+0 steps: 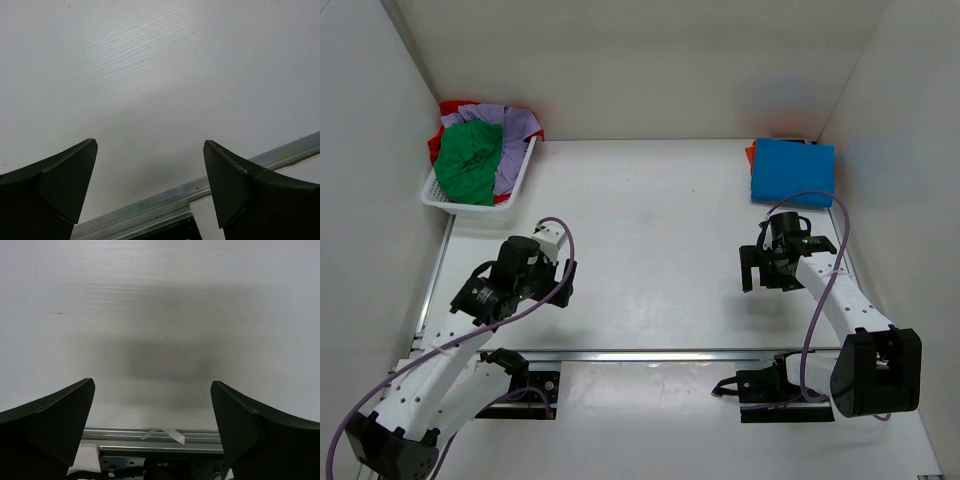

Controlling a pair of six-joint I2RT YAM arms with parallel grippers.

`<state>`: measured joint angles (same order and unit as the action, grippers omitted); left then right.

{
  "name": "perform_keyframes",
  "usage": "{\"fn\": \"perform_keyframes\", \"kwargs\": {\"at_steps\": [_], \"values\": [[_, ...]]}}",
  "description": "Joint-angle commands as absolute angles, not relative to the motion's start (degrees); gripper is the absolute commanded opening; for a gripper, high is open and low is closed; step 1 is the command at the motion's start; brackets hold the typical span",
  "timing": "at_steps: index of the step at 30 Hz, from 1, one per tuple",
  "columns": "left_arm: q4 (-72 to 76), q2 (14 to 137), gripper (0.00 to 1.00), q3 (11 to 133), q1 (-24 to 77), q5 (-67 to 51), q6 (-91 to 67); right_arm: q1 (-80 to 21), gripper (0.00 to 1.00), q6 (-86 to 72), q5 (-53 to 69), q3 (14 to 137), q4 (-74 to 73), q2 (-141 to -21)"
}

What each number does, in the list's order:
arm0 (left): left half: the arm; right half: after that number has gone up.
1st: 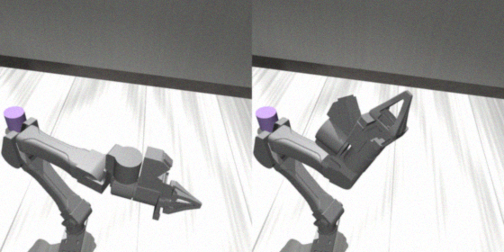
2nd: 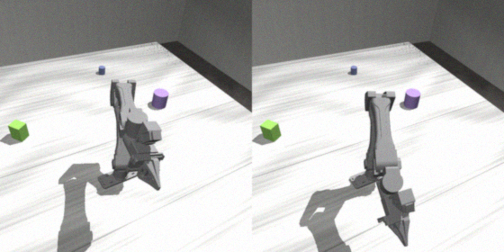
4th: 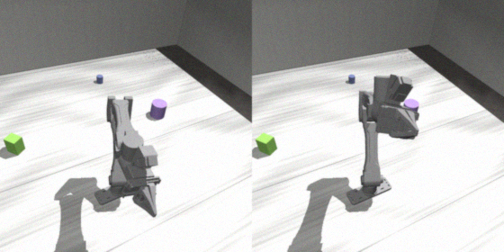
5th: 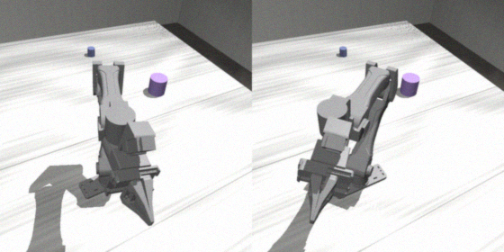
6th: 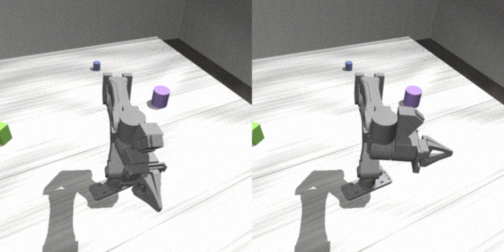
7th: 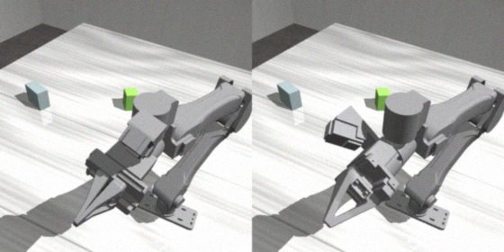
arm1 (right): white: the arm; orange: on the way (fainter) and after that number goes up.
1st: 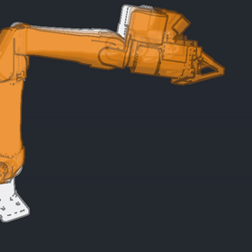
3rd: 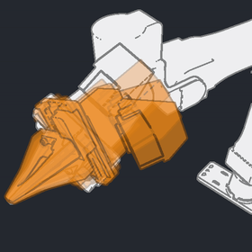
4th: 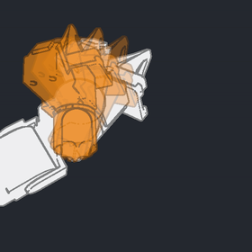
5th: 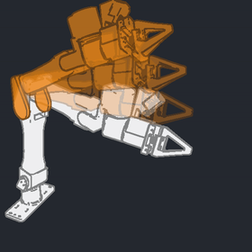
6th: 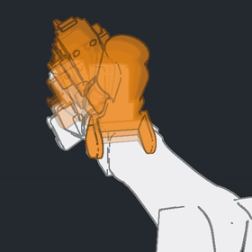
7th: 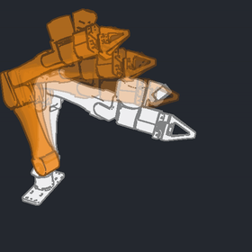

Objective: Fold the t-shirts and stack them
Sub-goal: Grab crumpled tshirt from bin with the left arm

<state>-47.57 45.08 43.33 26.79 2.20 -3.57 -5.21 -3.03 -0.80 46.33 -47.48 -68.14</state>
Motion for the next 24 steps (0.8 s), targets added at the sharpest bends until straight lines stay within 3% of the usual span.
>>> {"fn": "perform_keyframes", "kwargs": {"at_steps": [1, 8, 9, 11, 15, 19, 20, 21, 22, 24], "values": [[-47.02, 42.19, 0.99, 42.98, 23.74, 1.31, -3.07, -5.71, 0.99, -2.73, -0.62, 46.76, -46.32, -67.59], [-47.37, 46.22, 0.99, 44.55, 21.71, 0.35, -2.98, -6.42, 0.99, -3.43, -1.65, 46.93, -46.76, -67.06], [-47.72, 48.84, 0.45, 48.13, 20.23, 1.22, -4.21, -6.33, 1.0, -3.86, -2.28, 46.93, -47.11, -66.28], [-47.99, 52.45, 0.17, 52.7, 17.42, 1.5, -5.36, -6.85, 0.99, -4.3, -1.59, 47.9, -47.11, -65.57], [-46.23, 64.82, 0.18, 68.59, 14.94, 10.76, -5.36, -9.4, 1.0, -4.84, -1.59, 52.97, -44.04, -63.37], [-44.82, 78.2, 0.38, 83.99, 7.32, 15.57, -5.71, -8.53, 0.99, -4.66, 1.23, 60.63, -43.59, -64.42], [-45.26, 83.1, 0.42, 89.24, 5.82, 15.9, -6.23, -8.61, 0.89, -4.75, 2.97, 61.25, -43.42, -64.68], [-44.92, 88.19, 0.5, 94.34, 3.54, 16.17, -6.59, -8.87, 0.66, -4.14, 4.12, 61.87, -42.37, -64.25], [-45.17, 90.85, 0.57, 96.74, 1.86, 18.0, -6.68, -9.57, 0.01, -4.13, 4.04, 61.96, -42.1, -63.9], [-46.22, 101.81, 0.62, 107.78, 0.09, 21.77, -7.03, -11.07, 0.0, -3.61, 4.91, 61.18, -39.39, -62.85]]}}
